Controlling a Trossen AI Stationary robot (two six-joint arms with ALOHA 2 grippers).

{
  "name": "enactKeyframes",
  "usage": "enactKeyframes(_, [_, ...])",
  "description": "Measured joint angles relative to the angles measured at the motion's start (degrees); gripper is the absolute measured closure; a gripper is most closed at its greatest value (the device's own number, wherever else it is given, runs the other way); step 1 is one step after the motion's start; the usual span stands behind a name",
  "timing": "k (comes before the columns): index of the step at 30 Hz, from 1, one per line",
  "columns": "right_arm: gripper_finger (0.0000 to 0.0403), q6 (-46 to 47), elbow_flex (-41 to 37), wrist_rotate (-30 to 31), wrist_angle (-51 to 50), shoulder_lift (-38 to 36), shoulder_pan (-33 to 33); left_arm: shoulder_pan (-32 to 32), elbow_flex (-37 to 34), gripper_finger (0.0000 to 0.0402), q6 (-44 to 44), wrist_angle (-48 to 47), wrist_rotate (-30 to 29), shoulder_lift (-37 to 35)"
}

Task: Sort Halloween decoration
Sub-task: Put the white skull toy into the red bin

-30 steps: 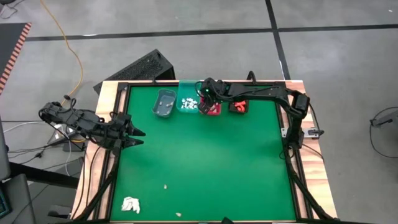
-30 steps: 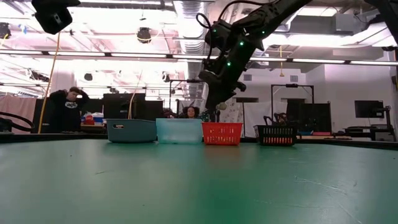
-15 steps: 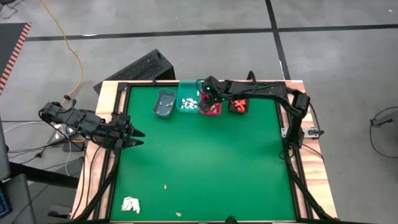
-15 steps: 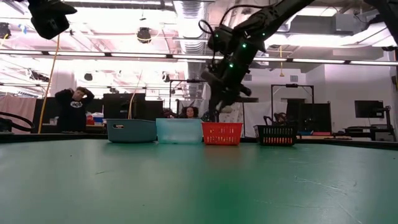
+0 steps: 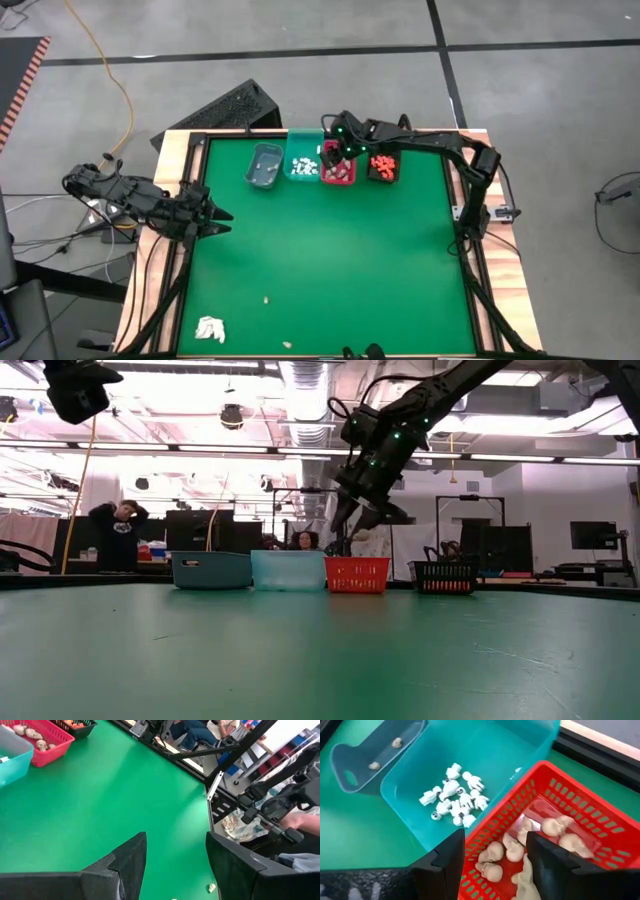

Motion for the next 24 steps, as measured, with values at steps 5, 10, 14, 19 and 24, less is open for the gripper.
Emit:
enactKeyframes(5, [0.0196,-3.32,0.47,1.77,0.58,-0.14,0.06,0.00,0.00,0.0207,-1.13,-0.43,-0.01,0.01])
enactKeyframes(10, [0.0198,-10.30,0.47,6.41,8.73,-1.37,1.32,0.00,0.00,0.0207,-1.68,-0.85,-0.02,0.40])
enactKeyframes(14, [0.0208,-18.08,0.55,10.32,12.33,-1.45,3.25,-0.02,-0.02,0.0207,-1.98,-1.21,0.00,0.78])
enactKeyframes(19, [0.0229,-25.14,-0.83,10.82,13.46,-1.66,5.52,-0.02,-0.02,0.0207,-2.16,-1.22,0.37,1.16])
enactKeyframes(24, [0.0245,-25.57,-9.14,10.59,11.15,-6.72,5.66,-0.02,-0.02,0.0207,-2.09,-1.27,0.07,1.27])
